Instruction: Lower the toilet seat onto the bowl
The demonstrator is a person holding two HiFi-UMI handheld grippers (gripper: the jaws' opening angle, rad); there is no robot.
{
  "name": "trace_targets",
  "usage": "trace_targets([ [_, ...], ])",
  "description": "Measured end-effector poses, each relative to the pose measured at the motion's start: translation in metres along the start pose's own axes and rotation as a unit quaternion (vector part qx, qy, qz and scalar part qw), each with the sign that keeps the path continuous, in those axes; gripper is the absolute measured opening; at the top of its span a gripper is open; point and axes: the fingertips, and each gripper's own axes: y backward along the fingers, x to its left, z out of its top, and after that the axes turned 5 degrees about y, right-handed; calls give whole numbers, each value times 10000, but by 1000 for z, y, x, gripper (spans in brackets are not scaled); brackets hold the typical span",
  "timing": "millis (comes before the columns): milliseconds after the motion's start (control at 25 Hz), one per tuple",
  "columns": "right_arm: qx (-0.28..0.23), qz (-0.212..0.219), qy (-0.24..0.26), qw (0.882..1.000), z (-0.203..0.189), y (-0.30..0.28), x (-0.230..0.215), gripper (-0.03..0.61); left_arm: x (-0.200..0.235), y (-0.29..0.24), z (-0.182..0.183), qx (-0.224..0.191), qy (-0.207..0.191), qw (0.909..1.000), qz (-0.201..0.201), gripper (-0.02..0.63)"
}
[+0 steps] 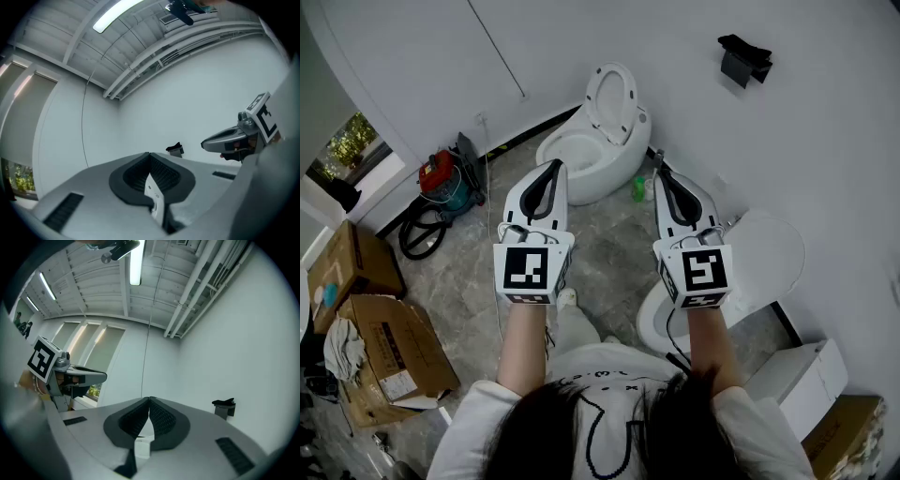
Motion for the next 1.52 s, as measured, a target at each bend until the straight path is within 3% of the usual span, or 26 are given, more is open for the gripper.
trace_targets([
  [320, 111, 32, -98, 9999, -11, -19, -6, 28, 11, -20, -6, 116, 69, 9999, 24, 9],
  [520, 104, -61, -496, 9987, -28, -37, -23, 29, 15, -46, -23, 221, 109, 9997, -55, 9],
  [720, 195, -10, -410, 9990, -41, -69, -31, 29, 29, -78, -40, 283, 193, 9994, -82, 9],
  [1520, 517, -220, -494, 9972, -105, -286, -90, 29, 137, -277, -112, 548, 389, 9970, -376, 9],
])
